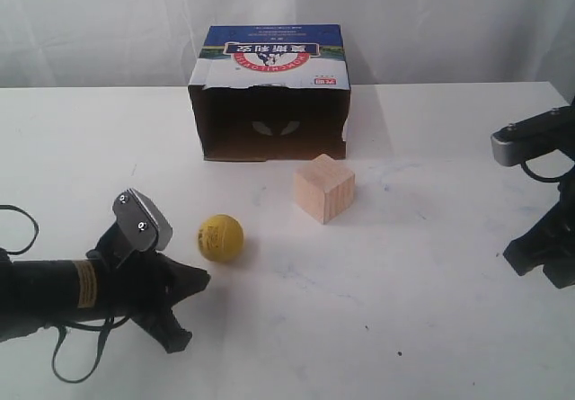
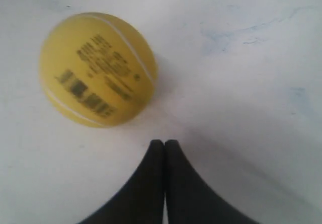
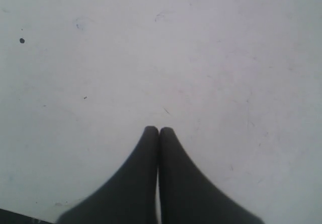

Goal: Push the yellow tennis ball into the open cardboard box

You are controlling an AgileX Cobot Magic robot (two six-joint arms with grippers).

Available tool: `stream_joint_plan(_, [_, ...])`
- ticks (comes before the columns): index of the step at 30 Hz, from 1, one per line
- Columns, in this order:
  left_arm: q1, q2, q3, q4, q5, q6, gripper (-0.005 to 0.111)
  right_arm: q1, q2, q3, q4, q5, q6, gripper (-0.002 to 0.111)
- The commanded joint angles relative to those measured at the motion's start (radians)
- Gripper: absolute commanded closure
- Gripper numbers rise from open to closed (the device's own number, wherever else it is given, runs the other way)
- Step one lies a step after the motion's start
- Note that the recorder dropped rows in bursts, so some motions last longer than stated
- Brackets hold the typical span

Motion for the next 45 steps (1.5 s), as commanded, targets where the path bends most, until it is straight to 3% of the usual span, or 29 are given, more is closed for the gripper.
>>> stream_joint_plan(1, [-0.004,0.080,-0.130,-0.116,0.012,0.122,0.107,-0.009,-0.006,0.001,0.000,0.000,-0.002,0.108])
stream_joint_plan(3, [-0.001,0.129,-0.245,-0.144,-0.010,0.190,0.107,-0.009,-0.006,0.001,0.000,0.013,-0.002,0.108])
stream_joint_plan(6, [0.023,0.113,-0.378,-0.260,-0.167,0.144,0.107,-0.009,-0.006,0.001,0.000,0.030,-0.002,0.108])
stream_joint_plan(7, [0.025,0.091,-0.408,-0.310,-0.157,0.147,0.107,-0.009,-0.006,0.001,0.000,0.032,-0.002,0.108])
stream_joint_plan(9, [0.025,0.054,-0.450,-0.425,-0.020,0.197,0.107,-0.009,-0.006,0.001,0.000,0.034,-0.002,0.108])
stream_joint_plan(12, [0.023,0.017,-0.464,-0.423,0.235,0.203,0.107,-0.009,-0.006,0.003,0.011,0.034,-0.002,0.108])
stream_joint_plan(15, [0.014,0.011,-0.434,-0.331,0.312,0.176,0.107,-0.009,-0.006,0.003,0.018,0.034,-0.002,0.108])
stream_joint_plan(23, [0.005,0.011,-0.239,-0.386,0.088,0.173,0.107,-0.009,-0.006,0.003,0.020,0.032,-0.002,0.108])
stream_joint_plan(27, [0.005,0.009,-0.158,-0.467,0.059,0.173,0.107,-0.009,-0.006,0.003,0.020,0.034,-0.002,0.108])
stream_joint_plan(32, [0.005,-0.067,-0.038,-0.673,0.053,0.183,0.107,-0.009,-0.006,0.003,0.005,0.036,-0.002,0.108])
stream_joint_plan(36, [0.005,-0.232,0.058,-0.873,0.181,0.299,0.107,-0.009,-0.006,0.003,-0.137,0.036,0.037,0.108])
stream_joint_plan(38, [0.005,-0.353,0.088,-0.934,0.311,0.451,0.107,-0.009,-0.006,0.001,-0.263,0.034,0.096,0.108])
stream_joint_plan(41, [0.005,-0.556,0.086,-1.047,0.543,0.676,0.107,-0.009,-0.006,0.001,-0.448,-0.019,0.248,0.108])
stream_joint_plan(45, [0.005,-0.805,0.057,-1.238,0.728,0.903,0.107,-0.009,-0.024,-0.051,-0.561,-0.097,0.451,0.108])
